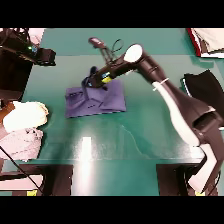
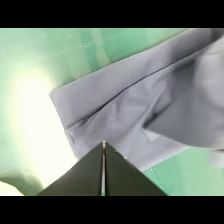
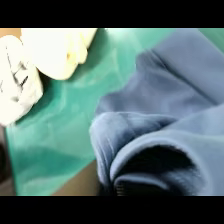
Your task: Fold the shirts.
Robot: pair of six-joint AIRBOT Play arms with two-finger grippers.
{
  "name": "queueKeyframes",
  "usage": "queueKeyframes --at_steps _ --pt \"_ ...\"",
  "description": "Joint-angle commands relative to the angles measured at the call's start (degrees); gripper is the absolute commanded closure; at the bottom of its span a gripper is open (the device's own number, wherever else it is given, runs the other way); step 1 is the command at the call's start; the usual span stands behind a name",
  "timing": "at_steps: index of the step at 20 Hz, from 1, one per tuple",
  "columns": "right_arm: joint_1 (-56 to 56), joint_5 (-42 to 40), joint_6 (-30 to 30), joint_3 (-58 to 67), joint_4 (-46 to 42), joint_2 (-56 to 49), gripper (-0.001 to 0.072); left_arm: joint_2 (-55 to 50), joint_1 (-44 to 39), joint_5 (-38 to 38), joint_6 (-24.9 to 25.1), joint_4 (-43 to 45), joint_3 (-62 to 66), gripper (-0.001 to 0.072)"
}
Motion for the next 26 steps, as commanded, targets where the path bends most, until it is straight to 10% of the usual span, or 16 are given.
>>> queueKeyframes --at_steps 1,3,6,13,16,26 --pt "6.0 -10.3 -3.0 5.6 0.5 -6.7 0.0348 1.6 0.8 -1.5 -1.2 0.2 0.0 0.0685" --pt "8.8 -15.3 -6.1 4.1 6.3 -7.6 0.0220 1.6 0.8 -1.5 -1.2 -0.7 0.0 0.0685" --pt "8.1 -14.4 -11.3 -2.6 6.4 -2.5 0.0222 1.6 0.8 -2.8 -1.1 -0.6 0.0 0.0685" --pt "-12.4 -0.1 -1.2 -24.9 -7.6 13.4 0.0273 1.6 0.8 -4.2 -1.0 -0.6 -0.5 0.0685" --pt "-21.9 0.1 -0.3 -35.3 -7.0 15.9 0.0020 1.3 0.8 -3.7 -1.0 -0.7 -0.7 0.0685" --pt "-20.4 0.0 -0.8 -31.8 11.0 2.7 0.0042 1.3 0.8 -1.7 -1.0 -2.2 -0.7 0.0685"
